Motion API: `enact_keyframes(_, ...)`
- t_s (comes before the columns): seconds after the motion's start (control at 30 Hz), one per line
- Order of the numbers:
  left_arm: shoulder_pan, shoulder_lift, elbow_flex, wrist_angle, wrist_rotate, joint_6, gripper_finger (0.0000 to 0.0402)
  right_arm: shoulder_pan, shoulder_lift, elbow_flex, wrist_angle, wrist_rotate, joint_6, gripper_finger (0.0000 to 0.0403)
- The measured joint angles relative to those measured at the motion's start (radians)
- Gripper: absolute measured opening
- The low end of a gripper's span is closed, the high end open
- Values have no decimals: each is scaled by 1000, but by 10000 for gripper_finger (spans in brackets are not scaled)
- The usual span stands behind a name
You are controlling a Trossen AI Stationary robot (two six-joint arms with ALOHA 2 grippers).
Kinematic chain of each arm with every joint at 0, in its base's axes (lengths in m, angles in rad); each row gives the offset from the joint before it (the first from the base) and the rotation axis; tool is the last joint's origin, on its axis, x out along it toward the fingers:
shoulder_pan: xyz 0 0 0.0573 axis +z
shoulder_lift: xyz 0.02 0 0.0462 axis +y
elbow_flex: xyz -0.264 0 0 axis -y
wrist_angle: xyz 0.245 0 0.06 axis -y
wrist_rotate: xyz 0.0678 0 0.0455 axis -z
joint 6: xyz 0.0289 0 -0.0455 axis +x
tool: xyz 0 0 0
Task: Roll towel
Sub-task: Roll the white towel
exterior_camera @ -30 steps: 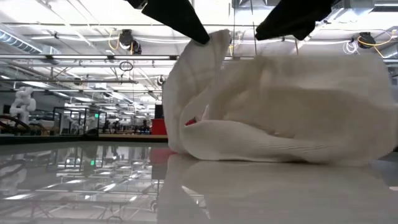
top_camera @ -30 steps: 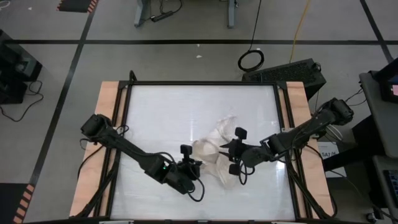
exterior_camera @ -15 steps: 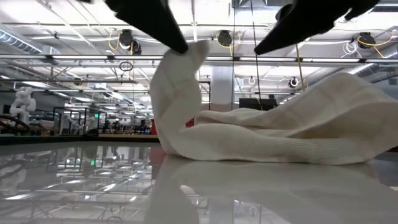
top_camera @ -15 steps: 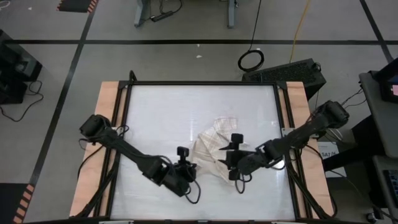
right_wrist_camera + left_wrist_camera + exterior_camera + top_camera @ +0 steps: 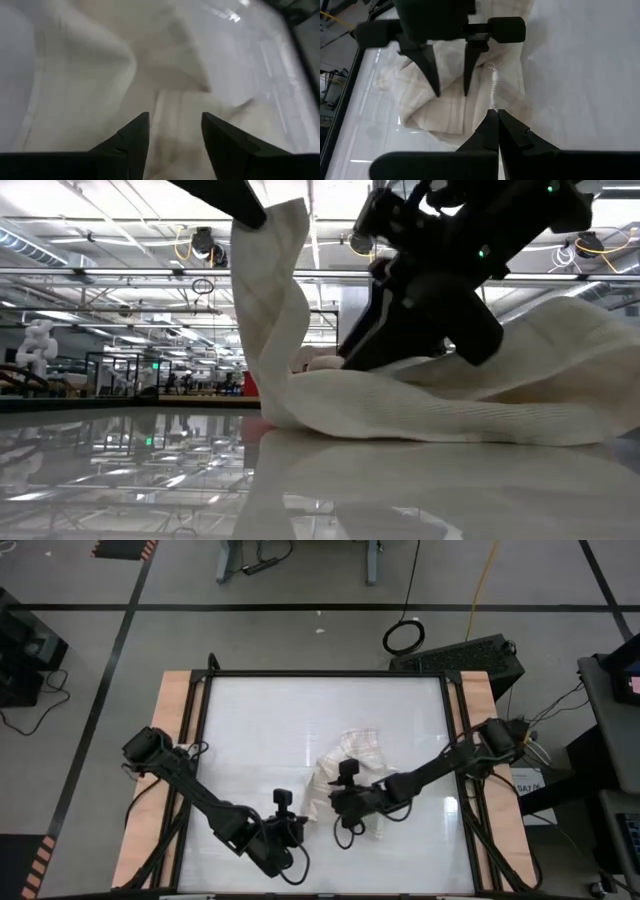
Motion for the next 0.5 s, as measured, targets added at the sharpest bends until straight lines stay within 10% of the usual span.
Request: enact_keyframes(0.5,13,9,-64,31,-2,0,0,-22,57,50,-185,-10,-46,165)
